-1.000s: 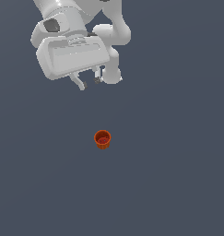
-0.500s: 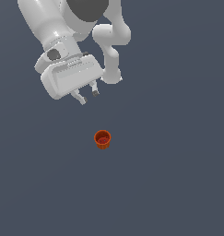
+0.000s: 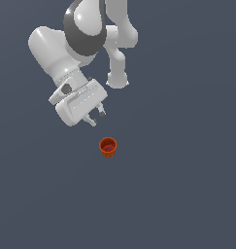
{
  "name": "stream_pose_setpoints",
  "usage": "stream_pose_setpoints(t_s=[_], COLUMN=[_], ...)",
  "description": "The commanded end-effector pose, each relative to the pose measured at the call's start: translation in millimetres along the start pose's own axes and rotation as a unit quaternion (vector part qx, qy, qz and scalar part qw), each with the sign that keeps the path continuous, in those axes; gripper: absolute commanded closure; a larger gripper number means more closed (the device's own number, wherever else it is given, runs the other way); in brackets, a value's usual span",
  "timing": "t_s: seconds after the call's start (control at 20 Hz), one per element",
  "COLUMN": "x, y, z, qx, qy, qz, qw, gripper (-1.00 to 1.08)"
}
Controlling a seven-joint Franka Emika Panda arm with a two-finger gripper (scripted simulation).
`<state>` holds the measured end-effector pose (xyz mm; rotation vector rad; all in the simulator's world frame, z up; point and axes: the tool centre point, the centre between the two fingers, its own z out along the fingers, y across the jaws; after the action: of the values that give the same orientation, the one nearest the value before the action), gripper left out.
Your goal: Pick up the object and move it to a goal position.
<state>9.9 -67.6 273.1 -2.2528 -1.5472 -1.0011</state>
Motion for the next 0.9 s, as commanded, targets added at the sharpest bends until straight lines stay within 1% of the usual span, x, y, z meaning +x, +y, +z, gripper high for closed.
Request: stream_pose_setpoints(t_s=[0.0, 0.5, 0.85], x=[-14, -70, -97], y=[-7, -46, -69], z=[17, 82, 110], qx=[0.012, 0.060, 0.083], qy=[0.004, 0.007, 0.003], qz=[-0.010, -0.046, -0.063], qw=[0.9999, 0.9971, 0.9946], gripper=[-0.20, -0.20, -0.20])
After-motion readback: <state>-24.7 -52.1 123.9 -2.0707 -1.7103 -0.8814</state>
